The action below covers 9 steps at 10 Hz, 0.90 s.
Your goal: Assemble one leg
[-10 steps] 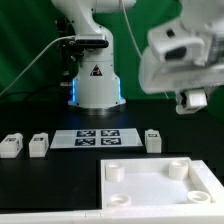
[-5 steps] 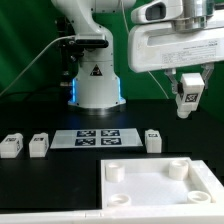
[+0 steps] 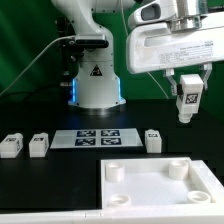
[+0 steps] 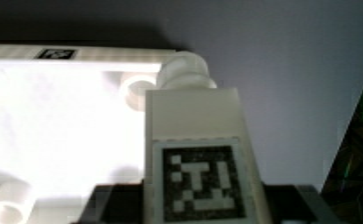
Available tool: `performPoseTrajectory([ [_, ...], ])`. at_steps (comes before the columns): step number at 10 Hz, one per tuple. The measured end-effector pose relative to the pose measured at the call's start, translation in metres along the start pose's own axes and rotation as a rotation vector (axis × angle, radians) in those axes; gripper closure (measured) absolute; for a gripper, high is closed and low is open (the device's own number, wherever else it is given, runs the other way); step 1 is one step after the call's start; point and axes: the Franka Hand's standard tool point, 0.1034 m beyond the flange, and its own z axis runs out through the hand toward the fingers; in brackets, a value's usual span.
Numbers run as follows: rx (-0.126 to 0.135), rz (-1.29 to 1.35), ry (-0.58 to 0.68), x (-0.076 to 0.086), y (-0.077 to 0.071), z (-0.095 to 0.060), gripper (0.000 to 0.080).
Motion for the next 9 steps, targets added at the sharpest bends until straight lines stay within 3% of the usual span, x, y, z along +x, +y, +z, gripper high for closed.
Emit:
performPoseTrajectory([
  [1,-0.01,-0.015,0.032,0.029,0.005,-0.01,0.0505],
  [4,0.02,-0.037,0.066,0.087,0.015,0.0,0.0505],
  [5,0.028,-0.041,0.055,0.097,0.014,-0.003,0.0505],
  [8,0.028,-0.041,0.058,0.095,0.013,-0.001,0.0505],
  [9,0.029,-0.041,0.112,0.098,0.011,0.002,0.0505],
])
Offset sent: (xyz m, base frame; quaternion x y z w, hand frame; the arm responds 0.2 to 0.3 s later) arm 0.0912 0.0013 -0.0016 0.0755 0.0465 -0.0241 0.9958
